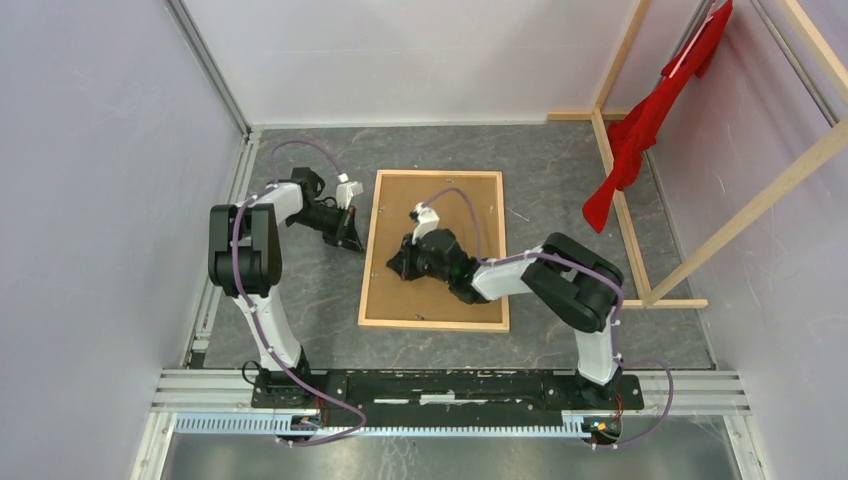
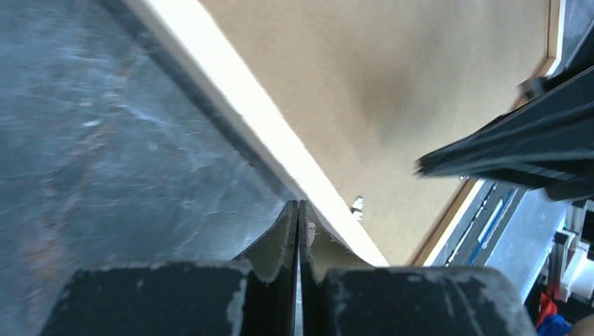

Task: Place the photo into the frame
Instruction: Install the photo frame at the center of the board.

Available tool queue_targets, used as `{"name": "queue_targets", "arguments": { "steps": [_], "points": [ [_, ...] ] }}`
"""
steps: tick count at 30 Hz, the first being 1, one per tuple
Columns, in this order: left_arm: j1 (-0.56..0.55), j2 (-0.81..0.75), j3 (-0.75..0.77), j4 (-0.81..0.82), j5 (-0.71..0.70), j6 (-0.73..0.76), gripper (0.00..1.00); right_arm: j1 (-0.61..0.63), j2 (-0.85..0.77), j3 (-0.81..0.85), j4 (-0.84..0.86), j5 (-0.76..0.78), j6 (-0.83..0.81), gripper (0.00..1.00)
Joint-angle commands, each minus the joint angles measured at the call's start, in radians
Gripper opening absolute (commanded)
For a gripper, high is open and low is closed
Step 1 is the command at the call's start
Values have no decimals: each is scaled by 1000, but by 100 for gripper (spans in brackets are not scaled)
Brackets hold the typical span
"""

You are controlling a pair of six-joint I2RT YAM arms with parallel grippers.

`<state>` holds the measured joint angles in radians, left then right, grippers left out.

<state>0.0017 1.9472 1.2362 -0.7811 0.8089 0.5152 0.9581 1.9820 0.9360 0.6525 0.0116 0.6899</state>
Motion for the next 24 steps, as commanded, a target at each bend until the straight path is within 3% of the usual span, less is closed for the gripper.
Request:
{"name": "queue_targets", "arguments": {
  "steps": [1, 8, 12, 15, 17, 24],
  "points": [
    [63, 27, 99, -48, 5, 54, 7, -117, -79, 40, 2, -61, -33, 0],
    [49, 63, 127, -4, 41, -16, 9, -208, 156, 387, -178, -121, -67, 0],
    [43, 83, 130, 9, 69, -38, 20, -217, 268, 534, -244, -134, -64, 0],
    [37, 91, 122, 29, 81, -56, 35, -217, 311, 573, -255, -130, -54, 0],
    [28, 99, 123, 29, 88, -59, 39, -218, 325, 574, -252, -121, -44, 0],
    [10, 129, 100, 84, 19, -76, 36, -225, 359, 578, -245, -117, -18, 0]
  ]
}}
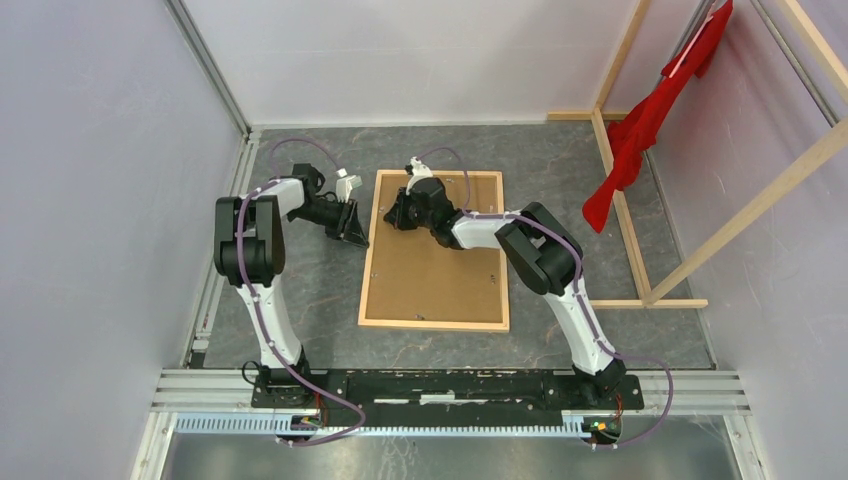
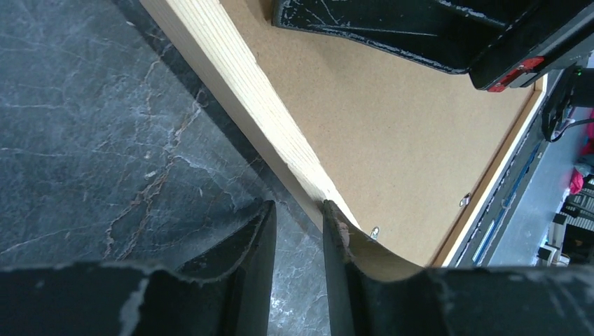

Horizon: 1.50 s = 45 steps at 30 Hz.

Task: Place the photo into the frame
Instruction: Install the photo frame at the center of the board.

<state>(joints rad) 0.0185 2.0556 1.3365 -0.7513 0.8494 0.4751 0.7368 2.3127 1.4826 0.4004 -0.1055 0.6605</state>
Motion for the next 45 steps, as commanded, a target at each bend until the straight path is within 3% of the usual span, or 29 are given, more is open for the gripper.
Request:
{"name": "queue_targets", "arguments": {
  "steps": [1, 9, 18, 25, 45],
  "points": [
    [-6, 25, -3, 61, -32, -36, 35, -4, 34, 39, 5, 0, 13, 0],
    [-38, 35, -18, 64, -54, -23, 23, -6, 102, 119, -16, 7, 39, 0],
    [-42, 43, -26, 64, -62, -12, 21, -18, 100, 107, -16, 43, 55, 0],
    [-42, 39, -26, 63, -61, -9, 20, -20, 11, -23, 42, 49, 43, 0],
    [-51, 36, -35, 63, -64, 1, 18, -20, 107, 104, -2, 59, 56, 0]
  ]
}}
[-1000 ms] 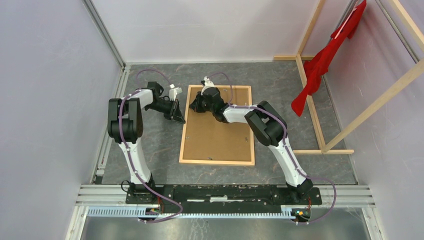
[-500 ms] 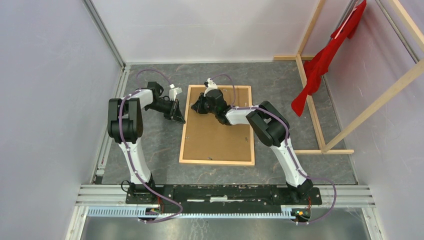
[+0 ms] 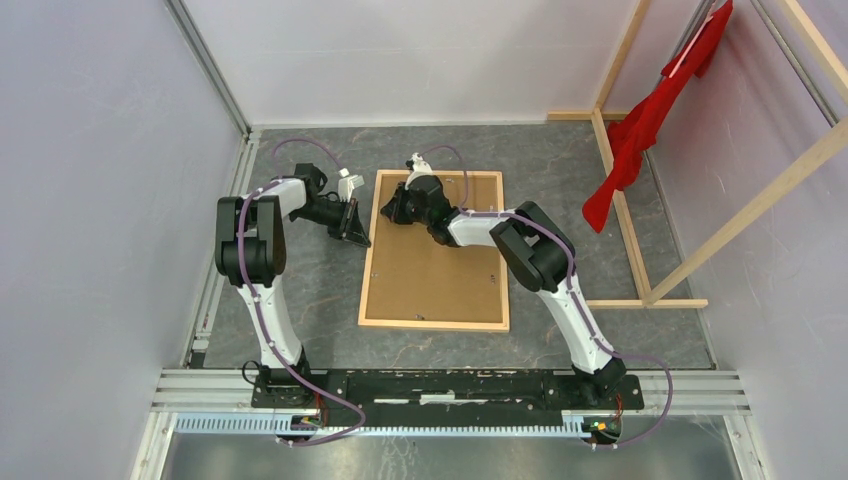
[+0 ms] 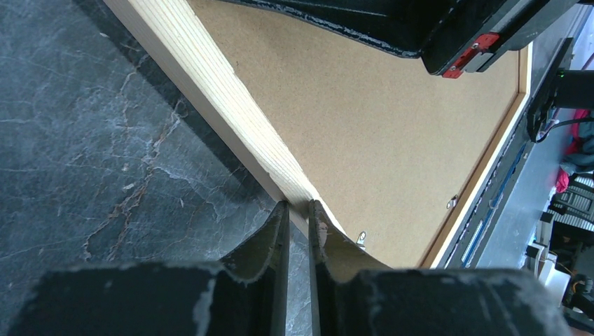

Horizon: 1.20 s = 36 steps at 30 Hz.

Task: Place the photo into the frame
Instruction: Install the photo frame at the center of the board.

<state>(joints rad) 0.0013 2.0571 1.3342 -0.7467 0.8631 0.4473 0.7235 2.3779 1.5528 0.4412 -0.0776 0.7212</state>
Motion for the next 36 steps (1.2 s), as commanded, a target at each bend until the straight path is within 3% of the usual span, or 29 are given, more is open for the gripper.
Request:
{"name": "queue_targets", "arguments": {
  "steps": [1, 13, 18, 19, 24, 27, 32, 36],
  "points": [
    [-34, 33, -32, 59, -76, 29, 18, -7, 47, 40, -47, 30, -4, 0],
    [-37, 18, -40, 59, -85, 31, 17, -8, 40, 54, -37, 12, -1, 0],
    [-31, -21, -9, -19, -92, 78, 22, -12, -90, -6, -11, -50, -10, 2],
    [-28, -29, -6, -27, -101, 89, 23, -16, -131, -32, -9, -57, -17, 7],
    [-16, -108, -10, -80, -166, 146, 27, -84, -391, -255, -17, -53, -66, 60],
    [-15, -141, -31, -89, -212, 173, 29, -148, -538, -402, -70, 17, -106, 80],
    [-17, -172, -109, -67, -308, 207, 29, -293, -706, -607, -161, 133, -141, 95],
    [-34, -212, -196, -24, -322, 215, 30, -385, -708, -645, -258, 185, -178, 98]
  ]
}}
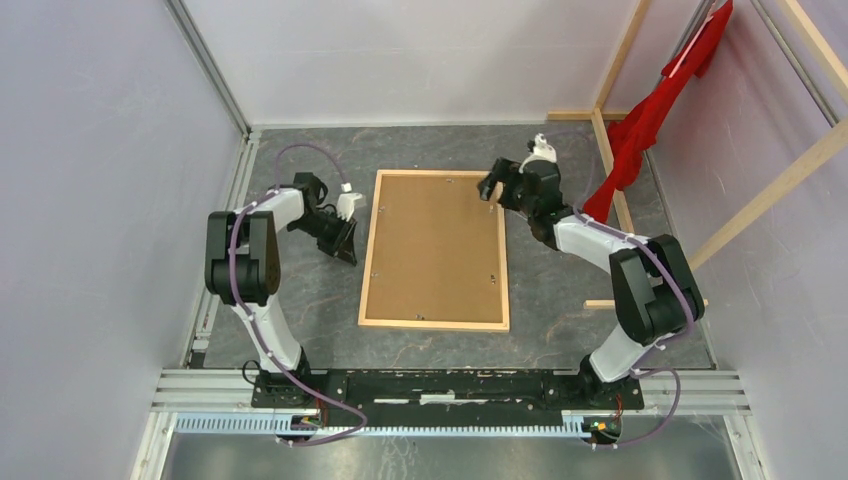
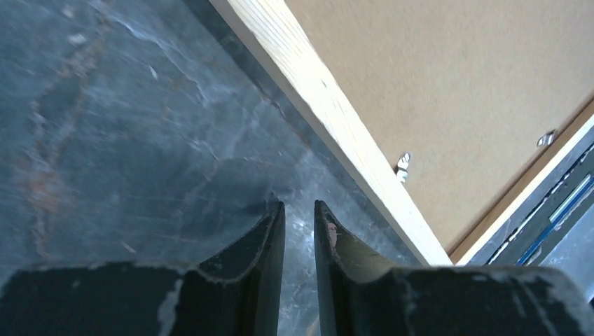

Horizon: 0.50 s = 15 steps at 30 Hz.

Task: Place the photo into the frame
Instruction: Install the photo frame at the center of the board, then adjust the photo frame at the center of the board.

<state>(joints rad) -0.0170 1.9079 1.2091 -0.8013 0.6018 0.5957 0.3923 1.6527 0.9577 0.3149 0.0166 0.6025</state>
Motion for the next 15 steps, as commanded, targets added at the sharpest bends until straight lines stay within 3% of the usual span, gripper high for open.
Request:
{"name": "queue_targets", "arguments": {
  "steps": [1, 10, 15],
  "points": [
    [-23, -73, -89, 40, -66, 68, 30, -68, 31, -51, -141, 88, -66, 98],
    [-137, -145, -216, 111, -103, 77, 30, -81, 224, 66, -93, -92, -27, 98],
    [-242, -135, -225, 127, -94, 67, 30, 7, 398, 352, -184, -144, -35, 98]
  ]
}}
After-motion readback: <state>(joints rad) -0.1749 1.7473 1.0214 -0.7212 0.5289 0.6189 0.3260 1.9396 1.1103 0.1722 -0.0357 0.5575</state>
